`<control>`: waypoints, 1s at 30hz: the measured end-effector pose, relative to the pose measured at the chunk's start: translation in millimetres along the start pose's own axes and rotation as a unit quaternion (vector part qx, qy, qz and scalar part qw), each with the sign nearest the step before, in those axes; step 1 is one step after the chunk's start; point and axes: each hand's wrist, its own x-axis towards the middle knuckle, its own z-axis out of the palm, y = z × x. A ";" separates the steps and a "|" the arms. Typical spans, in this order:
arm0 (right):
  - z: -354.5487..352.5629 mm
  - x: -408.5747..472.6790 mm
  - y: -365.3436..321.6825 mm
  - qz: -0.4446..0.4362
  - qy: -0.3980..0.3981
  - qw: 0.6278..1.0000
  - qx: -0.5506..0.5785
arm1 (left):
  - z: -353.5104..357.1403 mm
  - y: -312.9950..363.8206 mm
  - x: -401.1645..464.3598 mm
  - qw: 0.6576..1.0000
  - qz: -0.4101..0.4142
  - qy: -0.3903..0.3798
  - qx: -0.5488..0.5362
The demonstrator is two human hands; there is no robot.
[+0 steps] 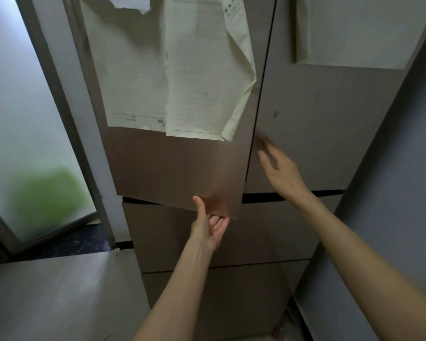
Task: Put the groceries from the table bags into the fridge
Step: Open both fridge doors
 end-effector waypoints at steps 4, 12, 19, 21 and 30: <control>21.0 -37.8 -31.7 0.067 -0.072 0.977 0.187 | -10.0 5.0 -17.1 0.999 -0.012 -0.003 0.036; 6.3 -68.7 -59.5 0.093 -0.073 0.965 0.235 | -21.5 11.7 -76.5 0.976 0.114 0.086 0.162; -2.5 -99.8 -75.1 0.040 -0.122 0.985 0.119 | -17.3 16.0 -154.4 0.728 0.519 0.079 0.440; 0.5 -116.8 -79.9 0.017 -0.121 0.989 0.086 | -18.5 22.3 -168.8 0.584 0.617 0.048 0.524; 14.2 -143.9 -115.6 -0.029 -0.058 0.989 0.135 | -59.0 57.9 -186.4 0.249 0.607 0.090 0.749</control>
